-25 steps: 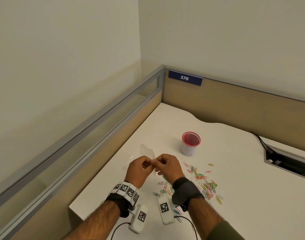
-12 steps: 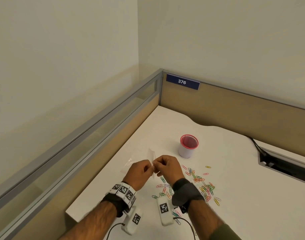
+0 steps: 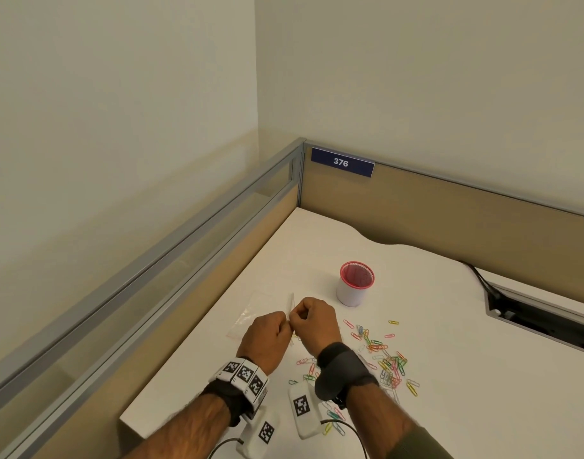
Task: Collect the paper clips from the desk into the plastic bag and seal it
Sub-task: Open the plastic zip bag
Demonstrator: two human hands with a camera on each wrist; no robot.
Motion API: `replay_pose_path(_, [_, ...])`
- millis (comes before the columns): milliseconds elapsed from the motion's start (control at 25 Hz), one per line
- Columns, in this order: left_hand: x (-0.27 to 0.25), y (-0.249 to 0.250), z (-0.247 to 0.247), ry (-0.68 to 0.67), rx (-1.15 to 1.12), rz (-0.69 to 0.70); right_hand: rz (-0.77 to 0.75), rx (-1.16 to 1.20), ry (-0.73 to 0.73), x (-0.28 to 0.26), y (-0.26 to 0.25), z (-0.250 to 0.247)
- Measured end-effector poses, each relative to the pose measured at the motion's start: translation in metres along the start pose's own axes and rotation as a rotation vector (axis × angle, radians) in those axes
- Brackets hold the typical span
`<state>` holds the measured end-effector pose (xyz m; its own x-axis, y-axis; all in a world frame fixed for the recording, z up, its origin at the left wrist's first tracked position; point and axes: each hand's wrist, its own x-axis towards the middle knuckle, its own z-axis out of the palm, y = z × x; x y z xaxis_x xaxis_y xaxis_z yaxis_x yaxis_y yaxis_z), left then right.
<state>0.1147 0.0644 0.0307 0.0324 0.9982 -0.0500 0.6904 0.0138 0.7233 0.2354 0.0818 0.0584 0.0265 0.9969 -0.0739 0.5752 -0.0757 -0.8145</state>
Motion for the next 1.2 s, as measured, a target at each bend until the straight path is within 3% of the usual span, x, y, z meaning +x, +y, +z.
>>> replay_pose_path(200, [0.005, -0.005, -0.015, 0.004, -0.022, 0.102, -0.030, -0.061, -0.108, 0.010, -0.003, -0.007])
replay_pose_path(480, [0.022, -0.007, -0.028, -0.223, -0.028, 0.059, -0.027, -0.128, -0.153, 0.015, 0.002, -0.005])
replay_pose_path(680, [0.020, 0.003, -0.018, -0.068, 0.221, 0.029, 0.026, -0.177, -0.122, 0.015, 0.001, -0.008])
replay_pose_path(920, [0.022, 0.017, -0.026, 0.051, 0.274, -0.038, -0.006, -0.287, 0.135, 0.012, 0.004, -0.017])
replay_pose_path(1120, [0.023, 0.015, -0.023, 0.032, 0.082, 0.055, -0.038, -0.194, -0.087, 0.009, 0.007, -0.015])
replay_pose_path(1200, [0.023, 0.010, -0.020, -0.001, 0.041, 0.108, -0.041, -0.244, -0.069, 0.009, 0.007, -0.015])
